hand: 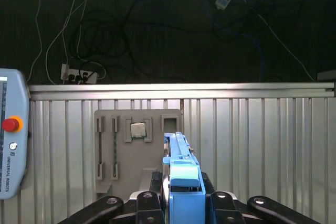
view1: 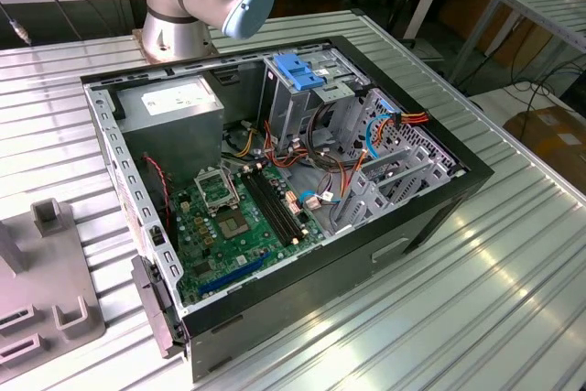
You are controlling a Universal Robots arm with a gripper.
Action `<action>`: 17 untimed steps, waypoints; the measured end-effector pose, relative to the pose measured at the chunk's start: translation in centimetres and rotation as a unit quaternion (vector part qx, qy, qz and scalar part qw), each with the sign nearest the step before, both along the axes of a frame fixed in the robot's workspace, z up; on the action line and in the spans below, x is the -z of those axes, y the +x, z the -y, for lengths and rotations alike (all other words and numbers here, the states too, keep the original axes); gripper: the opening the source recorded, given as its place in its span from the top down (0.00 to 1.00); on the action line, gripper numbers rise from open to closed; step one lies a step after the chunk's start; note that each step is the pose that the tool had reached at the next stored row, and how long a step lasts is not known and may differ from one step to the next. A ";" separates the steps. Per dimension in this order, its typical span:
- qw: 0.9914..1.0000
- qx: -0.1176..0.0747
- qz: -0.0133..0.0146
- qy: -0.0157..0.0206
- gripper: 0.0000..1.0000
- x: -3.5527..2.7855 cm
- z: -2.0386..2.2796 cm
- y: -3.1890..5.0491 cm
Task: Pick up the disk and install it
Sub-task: 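Pick up the disk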
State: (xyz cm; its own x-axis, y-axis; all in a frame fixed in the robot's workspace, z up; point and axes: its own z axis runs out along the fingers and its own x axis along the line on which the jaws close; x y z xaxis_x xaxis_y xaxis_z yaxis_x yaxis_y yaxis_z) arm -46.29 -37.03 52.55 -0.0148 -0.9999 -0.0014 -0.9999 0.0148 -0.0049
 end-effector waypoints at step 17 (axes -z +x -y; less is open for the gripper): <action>1.000 0.000 0.000 0.000 0.63 0.00 0.00 6.79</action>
